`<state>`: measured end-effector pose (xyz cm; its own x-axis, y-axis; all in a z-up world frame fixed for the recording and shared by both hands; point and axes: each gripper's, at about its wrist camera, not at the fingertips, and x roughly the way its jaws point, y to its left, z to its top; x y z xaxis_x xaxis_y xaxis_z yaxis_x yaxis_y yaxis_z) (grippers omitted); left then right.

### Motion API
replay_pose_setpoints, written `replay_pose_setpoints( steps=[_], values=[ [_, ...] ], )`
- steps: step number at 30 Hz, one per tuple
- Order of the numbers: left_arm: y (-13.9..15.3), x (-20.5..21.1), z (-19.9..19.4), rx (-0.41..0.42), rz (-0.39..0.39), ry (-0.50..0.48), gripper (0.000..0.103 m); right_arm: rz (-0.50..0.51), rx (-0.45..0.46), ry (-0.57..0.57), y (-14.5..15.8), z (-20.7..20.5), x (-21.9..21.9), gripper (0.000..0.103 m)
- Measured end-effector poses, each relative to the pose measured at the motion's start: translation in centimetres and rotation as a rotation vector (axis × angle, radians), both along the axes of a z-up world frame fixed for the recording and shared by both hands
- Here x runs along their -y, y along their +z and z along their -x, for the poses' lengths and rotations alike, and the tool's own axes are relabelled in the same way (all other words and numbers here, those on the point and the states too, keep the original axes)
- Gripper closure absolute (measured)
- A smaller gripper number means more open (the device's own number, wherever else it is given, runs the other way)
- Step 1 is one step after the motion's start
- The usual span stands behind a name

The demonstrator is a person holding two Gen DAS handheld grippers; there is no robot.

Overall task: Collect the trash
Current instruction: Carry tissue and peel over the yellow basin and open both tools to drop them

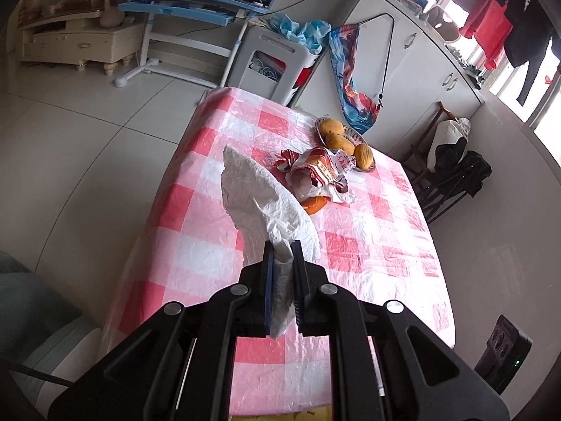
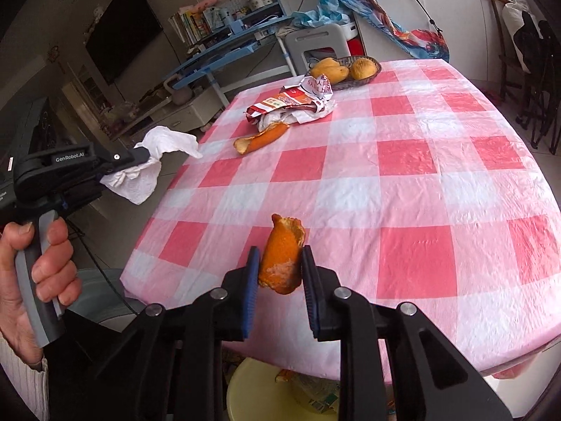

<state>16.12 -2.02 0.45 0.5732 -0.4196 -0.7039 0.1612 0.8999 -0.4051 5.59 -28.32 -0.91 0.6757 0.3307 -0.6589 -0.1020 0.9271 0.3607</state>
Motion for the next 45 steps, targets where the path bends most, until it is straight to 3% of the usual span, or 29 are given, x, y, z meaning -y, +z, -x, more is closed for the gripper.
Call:
replay_pose_setpoints(
  steps=[8, 19, 45],
  values=[
    [-0.6, 0.6, 5.4, 0.023, -0.002, -0.045, 0.093, -0.017, 0.011, 0.039, -0.2, 2.3, -0.3, 0.079],
    [-0.5, 2.6, 10.4, 0.092, -0.061, -0.138, 0.093, 0.002, -0.004, 0.094, -0.4, 5.4, -1.4, 0.079],
    [-0.7, 4.3, 16.4, 0.148, -0.164, -0.207, 0.093, 0.052, -0.087, 0.159, -2.0, 10.0, -3.0, 0.077]
  ],
)
